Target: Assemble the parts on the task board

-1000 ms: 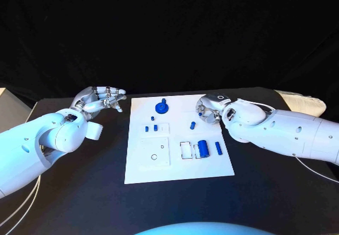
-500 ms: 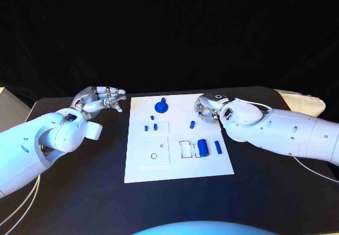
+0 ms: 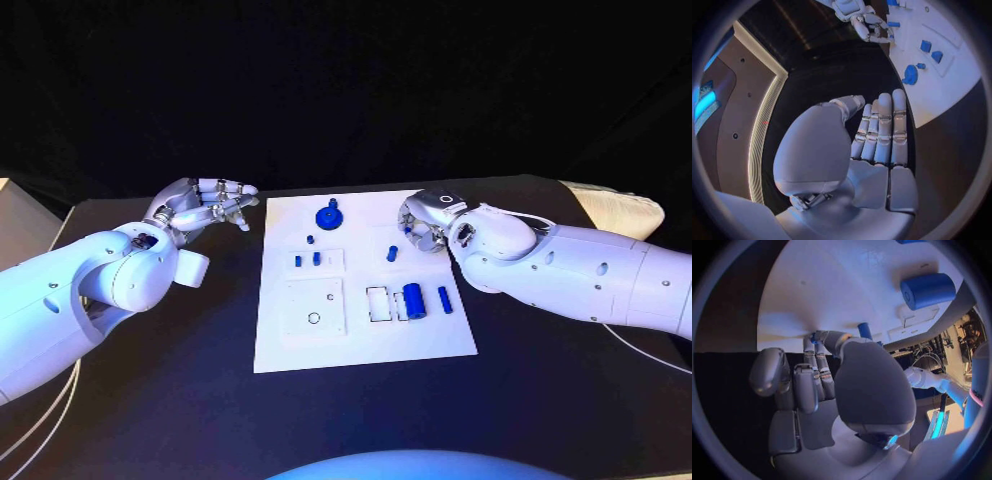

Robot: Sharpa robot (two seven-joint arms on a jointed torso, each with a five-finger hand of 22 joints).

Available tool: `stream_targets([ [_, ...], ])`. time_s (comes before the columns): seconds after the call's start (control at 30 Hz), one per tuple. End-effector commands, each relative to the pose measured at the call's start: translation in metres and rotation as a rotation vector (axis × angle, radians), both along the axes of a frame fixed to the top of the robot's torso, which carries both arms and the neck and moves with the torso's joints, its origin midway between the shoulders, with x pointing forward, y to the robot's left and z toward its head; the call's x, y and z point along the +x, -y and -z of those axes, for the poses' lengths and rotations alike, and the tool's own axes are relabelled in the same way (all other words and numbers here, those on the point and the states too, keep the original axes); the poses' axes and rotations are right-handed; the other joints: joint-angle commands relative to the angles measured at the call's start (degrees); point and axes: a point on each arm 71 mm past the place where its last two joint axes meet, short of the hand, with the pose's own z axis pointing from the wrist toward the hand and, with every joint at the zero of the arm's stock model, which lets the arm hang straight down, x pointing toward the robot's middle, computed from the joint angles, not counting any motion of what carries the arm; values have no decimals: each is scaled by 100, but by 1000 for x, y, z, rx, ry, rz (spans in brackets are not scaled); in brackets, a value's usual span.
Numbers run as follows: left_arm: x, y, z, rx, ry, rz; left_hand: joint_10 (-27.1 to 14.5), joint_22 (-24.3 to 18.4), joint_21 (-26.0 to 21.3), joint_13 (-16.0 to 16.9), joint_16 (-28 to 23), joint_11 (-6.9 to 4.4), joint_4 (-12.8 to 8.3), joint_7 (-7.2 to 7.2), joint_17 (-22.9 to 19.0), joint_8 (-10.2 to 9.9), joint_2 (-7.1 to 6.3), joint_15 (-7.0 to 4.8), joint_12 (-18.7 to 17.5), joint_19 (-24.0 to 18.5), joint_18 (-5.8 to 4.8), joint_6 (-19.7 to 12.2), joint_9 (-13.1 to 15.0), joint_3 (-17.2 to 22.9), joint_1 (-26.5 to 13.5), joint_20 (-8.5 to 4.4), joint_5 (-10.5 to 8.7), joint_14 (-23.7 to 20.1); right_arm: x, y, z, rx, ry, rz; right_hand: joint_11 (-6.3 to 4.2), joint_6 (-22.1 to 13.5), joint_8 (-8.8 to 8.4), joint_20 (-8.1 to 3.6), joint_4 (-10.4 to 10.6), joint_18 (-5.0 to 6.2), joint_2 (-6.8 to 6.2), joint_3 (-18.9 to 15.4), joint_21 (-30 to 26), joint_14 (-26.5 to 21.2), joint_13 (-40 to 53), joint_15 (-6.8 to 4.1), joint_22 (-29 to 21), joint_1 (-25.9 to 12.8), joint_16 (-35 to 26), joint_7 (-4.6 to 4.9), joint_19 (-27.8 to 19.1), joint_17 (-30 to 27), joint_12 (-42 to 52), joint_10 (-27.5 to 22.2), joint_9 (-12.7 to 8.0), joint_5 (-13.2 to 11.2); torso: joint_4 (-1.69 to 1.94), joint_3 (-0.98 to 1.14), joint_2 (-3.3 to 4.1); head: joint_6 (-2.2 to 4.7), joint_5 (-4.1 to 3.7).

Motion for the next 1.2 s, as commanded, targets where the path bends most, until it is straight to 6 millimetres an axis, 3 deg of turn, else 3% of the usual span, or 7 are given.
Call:
stream_targets([
  [0.03, -1, 2, 0, 8, 4, 12, -19, -7, -36, 3, -20, 15, 2, 30, -7, -23, 4, -8, 25, 34, 43, -16, -9, -41, 38, -1, 5, 22, -7, -2, 16, -44, -48, 4, -20, 74, 40, -45, -109, 54, 86, 168, -17, 265, -730, -57, 1, 69, -28, -19, -18, 51, 12, 218, 34, -107, 7, -4, -3, -3, -15],
  [0.4, -2, 2, 1, 12, 0, 11, -24, -9, -37, 2, -20, 18, 1, 35, -9, -27, 1, -8, 26, 40, 43, -21, -12, -47, 41, -1, 5, 28, -9, -1, 15, -22, 3, 32, -83, 146, 58, -107, -283, 50, 139, 349, -14, 277, -811, -109, 11, 74, -36, -53, 10, 49, -10, 557, 65, -367, 2, 0, -1, -6, -27],
  [1.2, -2, -1, 3, 20, -13, 10, -35, -14, -40, 0, -20, 23, 1, 42, -13, -34, -1, -6, 27, 52, 42, -30, -17, -60, 47, -2, 5, 41, -14, -2, 7, 90, 75, 39, -102, 176, 66, -122, -308, 42, 142, 351, 20, 285, -813, -125, 39, 38, -27, -61, 28, 64, -3, 663, 73, -406, 8, 1, 3, -14, -30],
])
